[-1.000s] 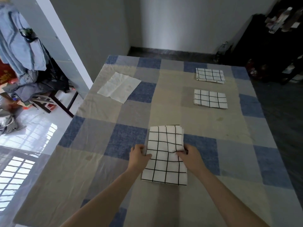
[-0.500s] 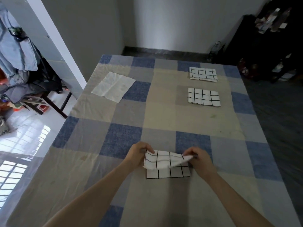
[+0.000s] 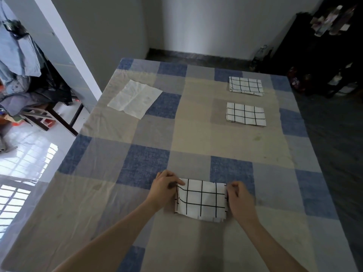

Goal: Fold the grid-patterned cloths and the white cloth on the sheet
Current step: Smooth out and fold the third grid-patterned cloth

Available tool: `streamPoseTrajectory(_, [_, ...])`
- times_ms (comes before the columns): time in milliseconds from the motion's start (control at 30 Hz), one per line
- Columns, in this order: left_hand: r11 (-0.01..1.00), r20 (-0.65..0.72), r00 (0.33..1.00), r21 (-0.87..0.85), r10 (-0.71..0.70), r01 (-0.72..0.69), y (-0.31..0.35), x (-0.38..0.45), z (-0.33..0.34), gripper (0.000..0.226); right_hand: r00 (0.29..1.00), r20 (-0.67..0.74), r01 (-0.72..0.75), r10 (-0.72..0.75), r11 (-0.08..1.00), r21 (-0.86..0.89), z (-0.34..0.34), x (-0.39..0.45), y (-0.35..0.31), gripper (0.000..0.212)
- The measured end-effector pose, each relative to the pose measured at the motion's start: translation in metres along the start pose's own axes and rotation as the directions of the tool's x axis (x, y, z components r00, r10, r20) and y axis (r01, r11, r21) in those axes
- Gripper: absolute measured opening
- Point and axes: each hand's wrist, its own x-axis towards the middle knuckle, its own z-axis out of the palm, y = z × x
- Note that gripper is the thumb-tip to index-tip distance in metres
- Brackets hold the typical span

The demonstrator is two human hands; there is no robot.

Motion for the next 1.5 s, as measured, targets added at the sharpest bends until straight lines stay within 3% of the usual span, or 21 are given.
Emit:
streamPoseTrajectory(233, [0.998,-0.004,1.0,0.065,-0.009,0.009,0.002,0.005,0.0,0.036,0.997,0.034,-0.078,0.076,0.993,0.086,0.012,0.018,-0.013,0.041])
streamPoseTrajectory(400, [0.959,-0.004,0.991,0.252,0.137,-0.131,-0.001,0.002,-0.004,0.029,0.994,0.042,-0.103,0.101,0.993,0.054,0.016,0.03,-0.014,0.045])
streamPoseTrajectory(500, [0.913,0.001,0.989,0.383,0.15,-0.139,0.001,-0.002,-0.009,0.03,0.997,0.012,-0.08,0.079,0.996,0.041,0.019,0.03,-0.006,0.043])
streamPoseTrajectory(600, [0.792,0.011,0.928,0.518,0.372,-0.324,0.009,-0.007,-0.007,0.043,0.998,-0.054,-0.033,0.038,0.994,0.102,0.022,0.026,-0.002,0.039])
streamPoseTrajectory(667, [0.765,0.061,0.886,0.481,0.459,-0.429,0.028,-0.015,0.009,0.053,0.997,-0.077,-0.011,0.019,0.994,0.106,0.027,0.022,-0.002,0.039])
streamPoseTrajectory(833, [0.808,0.11,0.951,0.504,0.289,-0.304,0.029,-0.023,0.064,0.053,0.99,-0.141,0.012,0.001,0.996,0.09,0.038,0.018,-0.001,0.032])
streamPoseTrajectory(933, [0.801,0.141,0.954,0.518,0.265,-0.299,0.022,-0.023,0.068,0.058,0.955,-0.258,0.14,-0.147,0.989,-0.046,0.04,0.013,-0.009,0.027])
streamPoseTrajectory(1000, [0.795,0.15,0.948,0.517,0.28,-0.317,0.022,-0.021,0.067,0.059,0.931,-0.189,0.295,-0.314,0.948,-0.119,0.046,0.006,-0.018,0.034])
streamPoseTrajectory(1100, [0.75,0.22,0.923,0.538,0.316,-0.385,0.016,-0.02,0.067,0.061,0.884,0.083,0.46,-0.46,0.888,0.017,0.064,-0.011,-0.037,0.044])
streamPoseTrajectory(1233, [0.721,0.187,0.948,0.616,0.258,-0.318,0.014,-0.019,0.066,0.064,0.831,0.255,0.498,-0.495,0.865,0.057,0.087,-0.018,-0.04,0.05])
streamPoseTrajectory(1300, [0.748,0.172,0.957,0.597,0.233,-0.289,0.018,-0.019,0.064,0.066,0.836,0.293,0.494,-0.464,0.869,-0.032,0.09,-0.012,-0.026,0.054])
streamPoseTrajectory(1400, [0.77,0.144,0.968,0.586,0.208,-0.252,0.022,-0.02,0.063,0.073,0.786,0.366,0.607,-0.499,0.734,-0.304,0.086,-0.001,0.0,0.057])
streamPoseTrajectory(1500, [0.81,0.116,0.98,0.551,0.165,-0.201,0.015,-0.02,0.06,0.08,0.828,0.323,0.561,-0.458,0.689,-0.46,0.078,0.007,0.018,0.057])
